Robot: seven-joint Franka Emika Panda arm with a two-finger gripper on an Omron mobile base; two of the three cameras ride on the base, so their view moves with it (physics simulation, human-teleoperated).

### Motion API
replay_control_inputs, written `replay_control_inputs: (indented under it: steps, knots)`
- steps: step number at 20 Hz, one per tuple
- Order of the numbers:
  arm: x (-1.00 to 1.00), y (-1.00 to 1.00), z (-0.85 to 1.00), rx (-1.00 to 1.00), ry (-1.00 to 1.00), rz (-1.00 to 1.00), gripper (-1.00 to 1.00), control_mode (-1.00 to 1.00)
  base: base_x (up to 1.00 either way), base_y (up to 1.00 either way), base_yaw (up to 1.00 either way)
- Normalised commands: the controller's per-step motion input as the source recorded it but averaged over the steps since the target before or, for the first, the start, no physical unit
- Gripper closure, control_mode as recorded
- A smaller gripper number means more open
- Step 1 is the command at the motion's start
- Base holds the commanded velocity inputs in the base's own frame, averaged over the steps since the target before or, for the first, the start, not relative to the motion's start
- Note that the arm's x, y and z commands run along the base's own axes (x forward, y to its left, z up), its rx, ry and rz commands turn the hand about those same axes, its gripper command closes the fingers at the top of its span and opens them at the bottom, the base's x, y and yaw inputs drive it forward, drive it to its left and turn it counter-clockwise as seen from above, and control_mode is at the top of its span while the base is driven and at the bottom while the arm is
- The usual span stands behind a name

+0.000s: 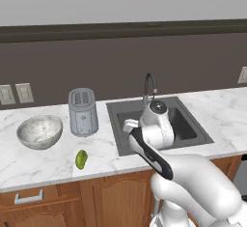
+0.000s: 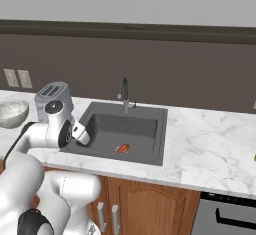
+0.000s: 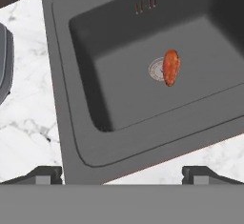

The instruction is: Remove the sweet potato and mango from the sink. Then move the bowl and cup from the counter to the sink for washing.

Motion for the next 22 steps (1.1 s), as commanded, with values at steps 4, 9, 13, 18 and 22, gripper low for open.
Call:
replay_control_inputs:
  steps: [4,9,13,18,22]
  knots:
    - [0.09,-0.28,0.00,0.00,0.00,0.08,-1.00,-1.00,0.00,0.00,0.00]
    - [0.05,-0.31,0.00,0.00,0.00,0.12,-1.00,-1.00,0.00,0.00,0.00]
    - [0.02,-0.31,0.00,0.00,0.00,0.12,-1.00,-1.00,0.00,0.00,0.00]
    - [0.01,-0.30,0.00,0.00,0.00,0.10,-1.00,-1.00,0.00,0.00,0.00]
    - [0.01,-0.29,0.00,0.00,0.00,0.10,-1.00,-1.00,0.00,0.00,0.00]
